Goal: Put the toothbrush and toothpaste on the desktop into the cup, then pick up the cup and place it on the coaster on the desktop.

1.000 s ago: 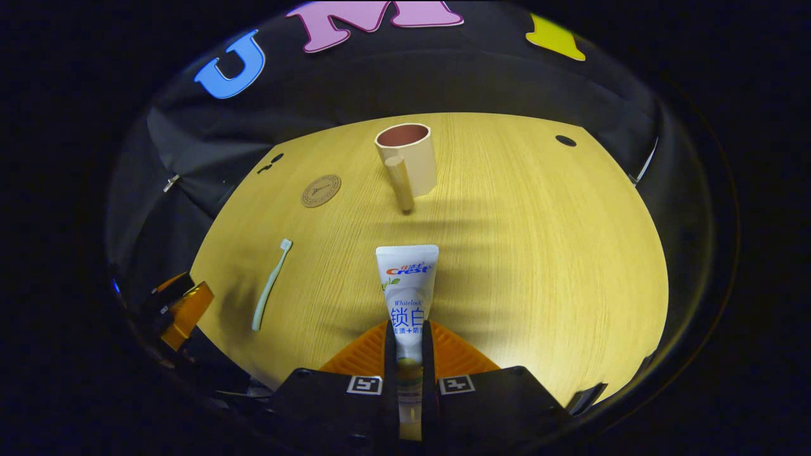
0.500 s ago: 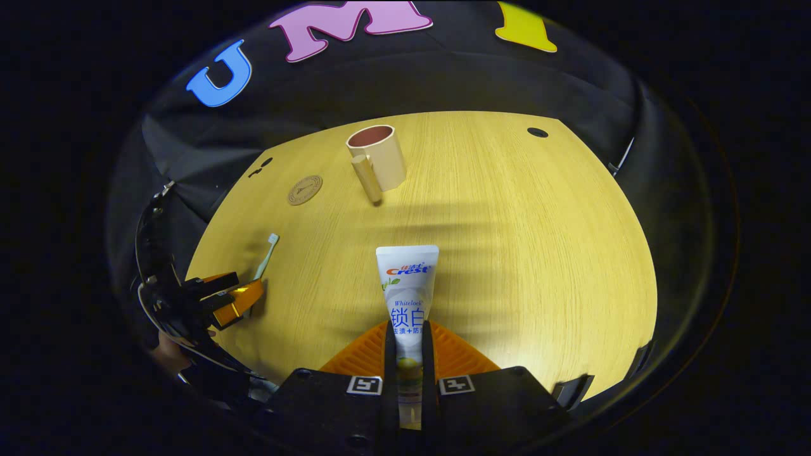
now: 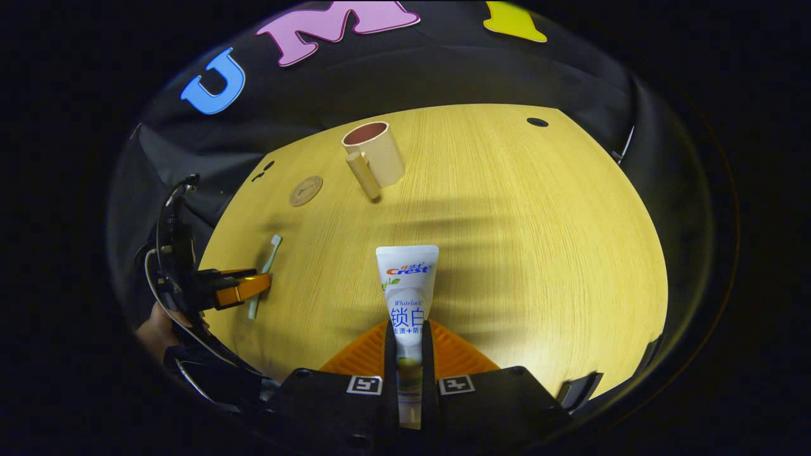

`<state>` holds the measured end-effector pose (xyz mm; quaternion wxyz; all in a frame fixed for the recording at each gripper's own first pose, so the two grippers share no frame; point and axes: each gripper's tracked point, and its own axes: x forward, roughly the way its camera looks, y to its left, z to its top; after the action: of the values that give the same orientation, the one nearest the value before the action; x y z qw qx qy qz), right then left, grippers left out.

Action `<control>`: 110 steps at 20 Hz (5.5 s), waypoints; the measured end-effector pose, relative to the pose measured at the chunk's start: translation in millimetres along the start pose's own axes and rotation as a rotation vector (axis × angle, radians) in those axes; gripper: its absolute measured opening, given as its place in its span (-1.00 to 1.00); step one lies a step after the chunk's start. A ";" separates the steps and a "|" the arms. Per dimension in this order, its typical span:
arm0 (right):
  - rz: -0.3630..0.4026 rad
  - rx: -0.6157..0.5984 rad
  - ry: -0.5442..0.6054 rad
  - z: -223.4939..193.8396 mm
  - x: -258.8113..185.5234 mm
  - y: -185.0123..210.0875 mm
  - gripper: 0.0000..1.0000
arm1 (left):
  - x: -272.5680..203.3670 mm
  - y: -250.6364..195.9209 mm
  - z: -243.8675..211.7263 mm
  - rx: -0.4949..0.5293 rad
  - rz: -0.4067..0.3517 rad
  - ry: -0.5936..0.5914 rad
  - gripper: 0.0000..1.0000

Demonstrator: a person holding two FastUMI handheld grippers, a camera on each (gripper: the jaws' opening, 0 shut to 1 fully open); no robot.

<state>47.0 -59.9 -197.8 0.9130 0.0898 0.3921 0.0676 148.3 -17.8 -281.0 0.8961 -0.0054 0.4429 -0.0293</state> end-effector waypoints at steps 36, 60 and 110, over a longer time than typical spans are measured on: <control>0.188 -0.138 -0.550 266.6 -16.4 85.0 -0.66 | -96.4 -37.4 86.6 -0.157 -0.086 -0.287 -0.87; 0.241 -0.124 -0.705 307.4 139.9 101.4 -0.78 | -112.3 -37.5 153.3 -0.237 -0.053 -0.471 -0.88; -0.031 -0.017 -0.547 211.4 97.3 -72.5 0.96 | -18.6 -165.4 358.9 -0.099 -0.307 -1.111 -0.80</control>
<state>271.3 -135.2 -139.0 0.9866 0.0912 0.1319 0.0300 414.1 -187.7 -42.3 0.9783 -0.1261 -0.0991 -0.1312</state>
